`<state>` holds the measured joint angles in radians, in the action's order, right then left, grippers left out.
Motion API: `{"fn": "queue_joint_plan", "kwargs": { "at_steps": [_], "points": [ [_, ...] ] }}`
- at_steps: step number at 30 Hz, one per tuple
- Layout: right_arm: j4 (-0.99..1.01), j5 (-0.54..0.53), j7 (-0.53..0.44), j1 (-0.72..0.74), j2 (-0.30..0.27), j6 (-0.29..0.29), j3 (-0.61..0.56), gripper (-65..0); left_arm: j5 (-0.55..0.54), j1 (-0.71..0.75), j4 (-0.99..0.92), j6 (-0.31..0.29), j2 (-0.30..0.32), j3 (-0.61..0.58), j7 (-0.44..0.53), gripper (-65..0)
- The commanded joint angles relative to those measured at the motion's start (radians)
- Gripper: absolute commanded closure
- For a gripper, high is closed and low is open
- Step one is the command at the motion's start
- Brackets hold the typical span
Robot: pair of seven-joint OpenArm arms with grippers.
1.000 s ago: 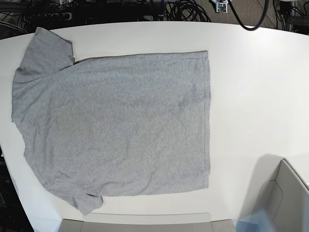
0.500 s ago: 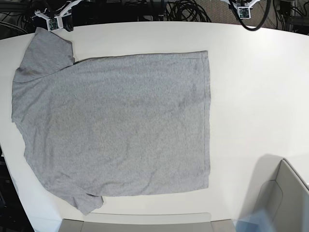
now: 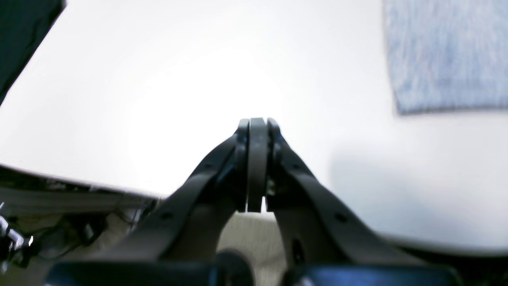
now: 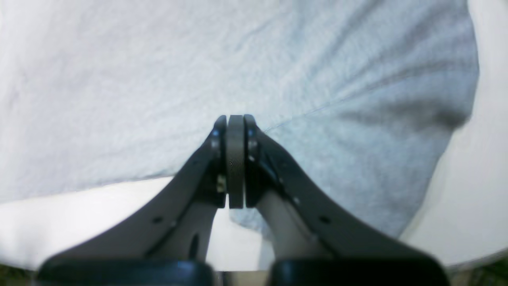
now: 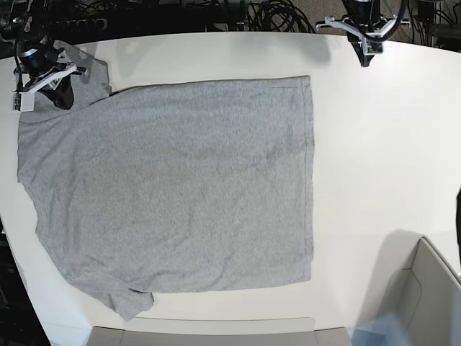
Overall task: Fold the T-shirt properly
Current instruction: 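Move both grippers down to the shoulder corners of the grey T-shirt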
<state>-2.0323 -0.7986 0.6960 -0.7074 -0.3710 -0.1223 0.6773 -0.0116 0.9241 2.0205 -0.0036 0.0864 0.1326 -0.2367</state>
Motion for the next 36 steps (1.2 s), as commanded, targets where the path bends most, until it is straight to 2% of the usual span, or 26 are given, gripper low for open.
{"fn": "queue_joint_plan", "kwargs": {
  "at_steps": [1,4,6,11,13,19,23,27,31,36],
  "points": [
    [-0.012,-0.017,-0.009,0.013,-0.012,-0.067,0.029,-0.3,0.003,-0.009,0.021,0.004,0.006,-0.023,0.026,0.0],
    [-0.011,-0.018,0.044,0.047,0.008,-0.274,0.089,-0.3,0.003,-0.043,0.026,0.004,0.009,-0.084,0.026,0.0],
    [-0.011,-0.015,0.067,0.073,0.042,-0.350,0.138,-0.4,0.003,-0.083,0.026,0.004,0.009,-0.120,0.024,0.0],
    [-0.003,-0.015,0.101,0.099,0.091,-0.362,0.180,-0.7,0.003,-0.168,0.026,0.004,0.006,-0.198,0.020,0.0],
    [0.009,-0.015,0.103,0.099,0.096,-0.360,0.180,-3.0,0.005,-0.195,0.026,0.004,0.005,-0.235,0.018,0.0],
    [0.040,-0.015,0.104,0.094,0.073,-0.371,0.154,-20.6,0.005,-0.218,0.026,0.004,0.003,-0.313,0.018,-0.1],
    [0.061,-0.014,0.104,0.098,0.068,-0.417,0.134,-29.0,0.006,-0.218,0.026,0.004,0.006,-0.311,0.017,-0.1],
    [0.169,-0.032,0.098,0.127,0.069,-0.440,0.154,-29.9,0.006,-0.211,0.026,0.004,0.009,-0.313,0.017,-0.1],
    [0.325,-0.130,0.103,0.136,0.077,-0.554,0.230,-29.9,0.006,-0.210,0.026,0.004,0.013,-0.310,0.017,-0.1],
    [0.467,-0.138,0.103,0.136,0.048,-0.563,0.307,-29.9,0.006,-0.210,0.026,0.004,0.013,-0.313,0.017,-0.1]
  ]
}}
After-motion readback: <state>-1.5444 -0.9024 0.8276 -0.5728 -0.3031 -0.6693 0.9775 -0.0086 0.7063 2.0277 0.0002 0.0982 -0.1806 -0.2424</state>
